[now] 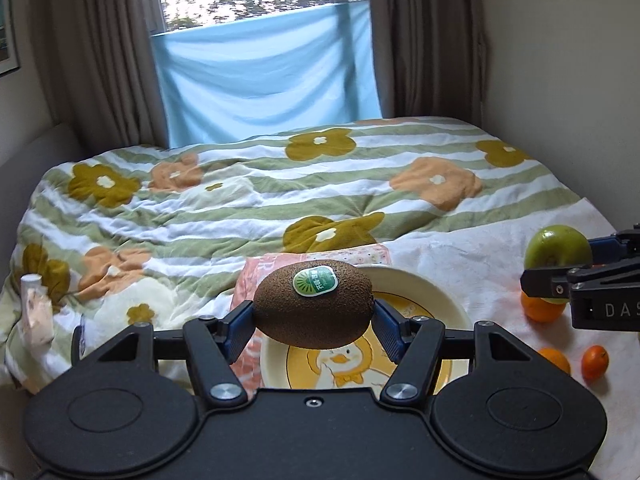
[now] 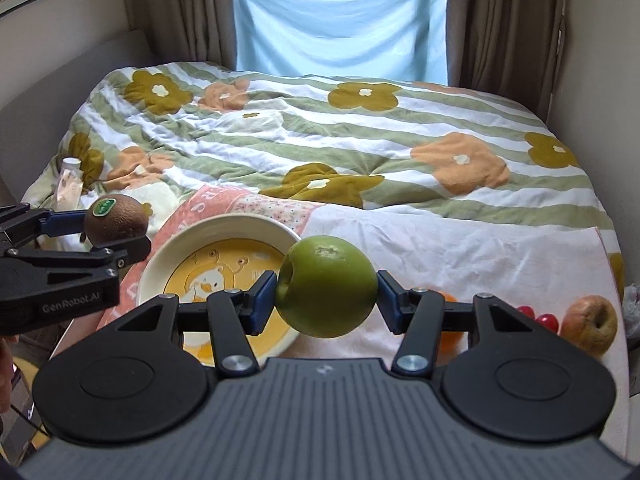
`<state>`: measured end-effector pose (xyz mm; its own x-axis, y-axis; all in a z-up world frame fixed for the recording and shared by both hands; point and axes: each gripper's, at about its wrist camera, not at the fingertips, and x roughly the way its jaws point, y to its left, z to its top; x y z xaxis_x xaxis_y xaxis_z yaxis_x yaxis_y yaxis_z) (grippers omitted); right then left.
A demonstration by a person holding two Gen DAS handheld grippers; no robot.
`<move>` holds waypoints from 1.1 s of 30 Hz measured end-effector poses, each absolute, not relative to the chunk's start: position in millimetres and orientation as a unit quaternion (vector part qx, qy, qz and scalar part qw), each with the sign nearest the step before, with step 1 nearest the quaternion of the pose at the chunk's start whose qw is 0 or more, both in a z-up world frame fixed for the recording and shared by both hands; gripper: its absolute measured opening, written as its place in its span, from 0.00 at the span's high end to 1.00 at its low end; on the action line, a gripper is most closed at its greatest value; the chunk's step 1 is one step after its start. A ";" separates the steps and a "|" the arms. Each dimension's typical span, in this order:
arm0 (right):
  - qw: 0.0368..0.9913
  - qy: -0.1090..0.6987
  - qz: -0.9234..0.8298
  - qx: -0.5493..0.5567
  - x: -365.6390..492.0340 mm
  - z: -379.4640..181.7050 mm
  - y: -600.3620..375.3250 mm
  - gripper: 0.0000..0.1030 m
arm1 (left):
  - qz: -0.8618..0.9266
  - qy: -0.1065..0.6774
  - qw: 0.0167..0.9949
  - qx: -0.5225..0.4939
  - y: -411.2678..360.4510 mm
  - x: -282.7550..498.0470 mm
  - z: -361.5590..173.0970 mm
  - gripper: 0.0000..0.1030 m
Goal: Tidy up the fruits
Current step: 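Carry the kiwi and green apple with both tools over the duck plate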
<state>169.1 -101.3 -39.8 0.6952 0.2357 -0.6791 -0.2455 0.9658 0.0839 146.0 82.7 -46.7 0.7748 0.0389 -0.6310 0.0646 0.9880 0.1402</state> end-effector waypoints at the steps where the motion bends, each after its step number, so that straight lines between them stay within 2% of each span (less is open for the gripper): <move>1: 0.921 0.369 0.126 -0.003 173.4 -41.8 -97.4 0.34 | -0.014 0.337 0.938 0.083 84.3 152.1 -50.2 0.34; 11: 0.917 0.389 0.083 0.019 217.3 -69.2 -73.7 0.34 | -0.081 0.358 0.921 0.133 87.9 211.8 -96.4 0.35; 23: 0.910 0.410 0.050 0.031 238.6 -87.3 -73.5 0.34 | -0.128 0.389 0.899 0.155 81.7 237.1 -136.6 0.34; 25: 0.909 0.412 0.048 0.030 239.5 -88.3 -73.9 0.34 | -0.134 0.388 0.899 0.151 83.1 237.3 -136.7 0.31; 27: 0.909 0.413 0.047 0.028 239.8 -88.2 -71.7 0.34 | -0.138 0.375 0.904 0.154 83.9 234.6 -132.4 0.10; 28: 0.909 0.413 0.047 0.027 240.2 -87.8 -71.4 0.34 | -0.138 0.368 0.906 0.155 84.4 233.0 -130.1 0.05; 33: 0.910 0.411 0.055 0.021 241.2 -84.8 -68.9 0.34 | -0.130 0.366 0.908 0.160 93.4 224.3 -122.4 0.05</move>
